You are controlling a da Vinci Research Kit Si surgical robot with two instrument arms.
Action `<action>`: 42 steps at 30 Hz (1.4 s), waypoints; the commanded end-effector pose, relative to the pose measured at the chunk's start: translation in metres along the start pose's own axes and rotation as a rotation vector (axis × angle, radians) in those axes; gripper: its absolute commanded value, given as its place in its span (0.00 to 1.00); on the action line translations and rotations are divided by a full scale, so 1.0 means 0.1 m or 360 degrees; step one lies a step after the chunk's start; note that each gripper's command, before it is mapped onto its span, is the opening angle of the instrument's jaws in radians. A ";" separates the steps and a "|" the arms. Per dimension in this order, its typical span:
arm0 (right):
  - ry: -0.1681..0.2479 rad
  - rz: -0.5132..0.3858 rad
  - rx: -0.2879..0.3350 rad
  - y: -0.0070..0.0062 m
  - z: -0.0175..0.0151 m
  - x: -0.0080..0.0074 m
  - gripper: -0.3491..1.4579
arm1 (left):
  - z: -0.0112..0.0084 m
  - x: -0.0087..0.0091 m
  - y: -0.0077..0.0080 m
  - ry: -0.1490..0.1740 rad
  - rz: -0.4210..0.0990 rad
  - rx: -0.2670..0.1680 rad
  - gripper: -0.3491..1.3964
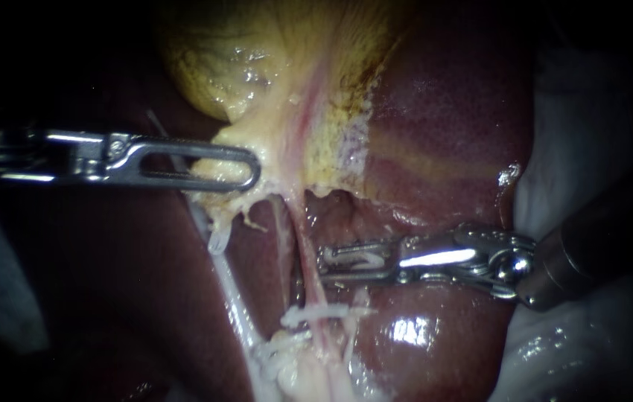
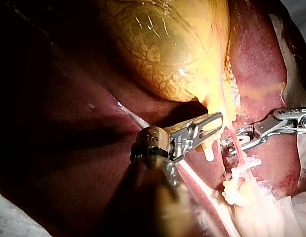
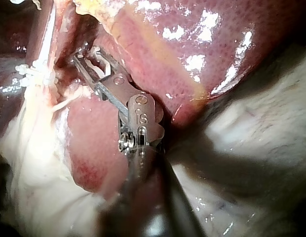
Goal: Clipping second clip right tube
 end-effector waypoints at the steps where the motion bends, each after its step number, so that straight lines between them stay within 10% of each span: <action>1: 0.0000 0.0000 0.0000 0.000 0.000 0.000 0.27 | 0.000 0.000 0.000 0.0000 0.0000 0.0000 0.00; 17: 0.0055 0.0072 0.0022 -0.005 0.006 0.003 0.46 | 0.000 0.000 0.000 0.0000 0.0000 0.0000 0.00; 42: 0.0123 0.0094 0.0098 -0.025 -0.002 0.015 0.47 | -0.001 0.000 0.000 0.0000 0.0000 0.0000 0.00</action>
